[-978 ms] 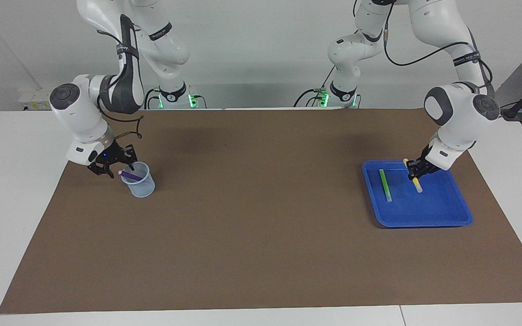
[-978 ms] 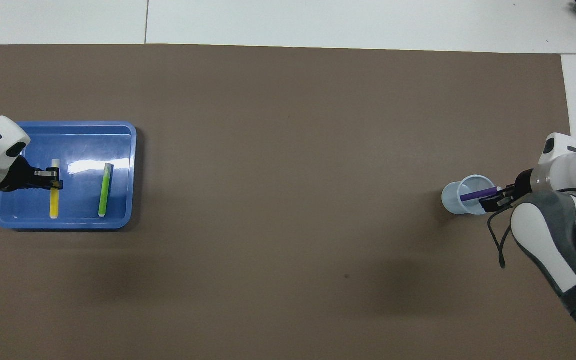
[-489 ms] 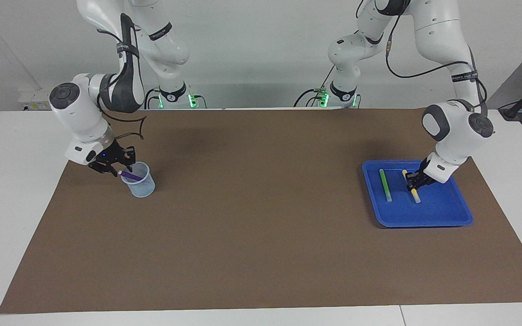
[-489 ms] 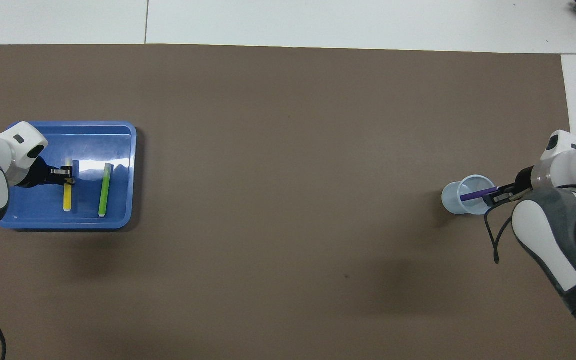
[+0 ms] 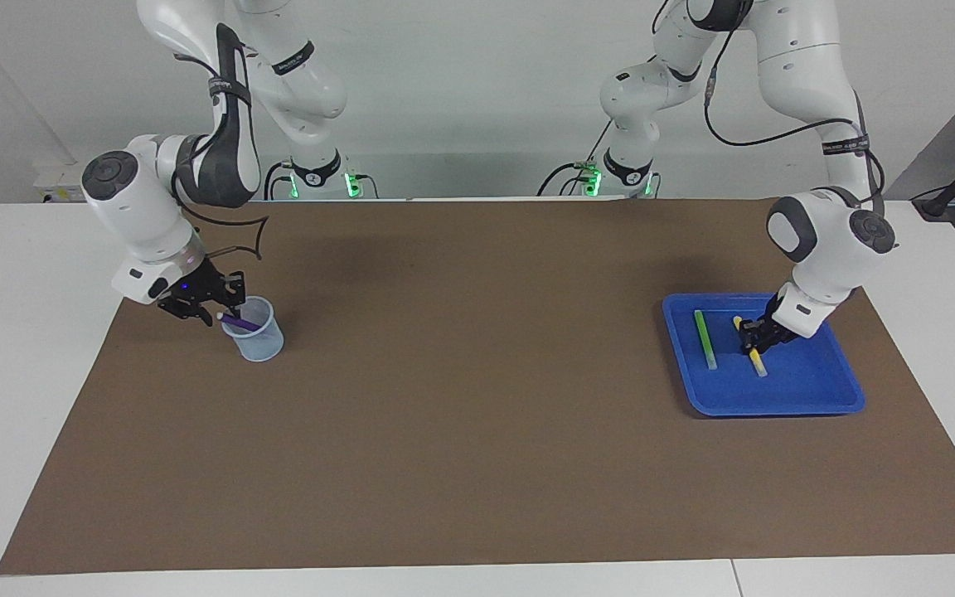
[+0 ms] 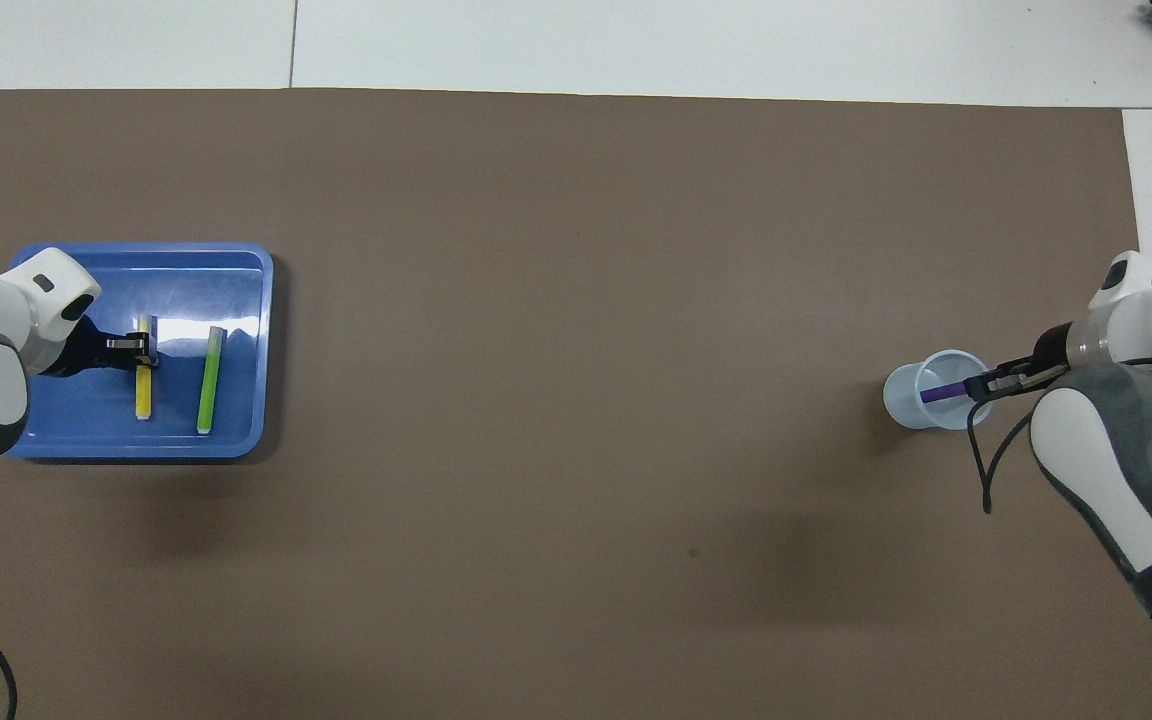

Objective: Right arm passes pens to left for tray arrangement
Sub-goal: 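Lower the yellow pen into the tray beside the green pen, open the left gripper, then pull the purple pen from the cup with the right gripper, then bring the purple pen to the left gripper while the left gripper grasps it, then carry the purple pen to the tray with the left gripper while the right gripper withdraws, then lower the purple pen into the tray beside the yellow pen, open the left gripper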

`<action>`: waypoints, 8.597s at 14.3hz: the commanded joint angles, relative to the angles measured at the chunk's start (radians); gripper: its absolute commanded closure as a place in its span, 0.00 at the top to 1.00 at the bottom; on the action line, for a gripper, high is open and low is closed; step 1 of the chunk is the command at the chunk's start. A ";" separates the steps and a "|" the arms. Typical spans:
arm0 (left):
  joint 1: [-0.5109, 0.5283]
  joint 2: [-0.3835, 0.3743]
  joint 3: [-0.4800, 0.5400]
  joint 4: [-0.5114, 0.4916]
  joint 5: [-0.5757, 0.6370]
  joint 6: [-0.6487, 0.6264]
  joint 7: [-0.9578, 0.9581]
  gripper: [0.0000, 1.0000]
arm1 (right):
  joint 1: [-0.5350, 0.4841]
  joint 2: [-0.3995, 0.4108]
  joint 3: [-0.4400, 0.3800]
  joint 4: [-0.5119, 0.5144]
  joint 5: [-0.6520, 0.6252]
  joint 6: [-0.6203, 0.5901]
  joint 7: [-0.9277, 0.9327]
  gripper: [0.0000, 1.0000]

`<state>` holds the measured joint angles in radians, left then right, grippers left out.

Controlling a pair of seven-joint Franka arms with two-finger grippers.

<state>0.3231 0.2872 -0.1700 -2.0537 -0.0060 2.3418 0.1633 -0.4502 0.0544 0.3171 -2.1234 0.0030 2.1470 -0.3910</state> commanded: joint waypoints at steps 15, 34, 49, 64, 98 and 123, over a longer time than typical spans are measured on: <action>0.001 -0.166 -0.013 0.147 -0.127 -0.320 -0.118 0.81 | -0.015 0.013 0.013 0.032 0.025 -0.071 0.012 0.00; -0.194 -0.365 -0.040 0.150 -0.663 -0.213 -1.345 0.81 | 0.269 -0.008 0.033 0.462 0.112 -0.450 0.183 0.00; -0.515 -0.359 -0.039 0.127 -0.666 0.048 -1.916 0.81 | 0.557 -0.013 0.048 0.312 0.511 0.195 0.943 0.00; -0.645 -0.407 -0.040 -0.048 -0.664 0.307 -2.024 0.83 | 0.657 -0.004 0.048 0.249 0.514 0.424 1.153 0.00; -0.685 -0.355 -0.042 -0.072 -0.660 0.439 -2.000 0.00 | 0.645 -0.002 0.046 0.255 0.514 0.424 1.150 0.00; -0.107 -0.402 -0.026 0.012 -0.309 -0.478 -0.388 0.00 | 0.375 -0.033 0.033 0.517 0.075 -0.501 0.600 1.00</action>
<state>0.1654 -0.1064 -0.1864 -2.0489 -0.3938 1.9119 -0.3550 -0.0434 0.0158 0.3421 -1.6375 0.1127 1.6984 0.2862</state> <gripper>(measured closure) 0.815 0.000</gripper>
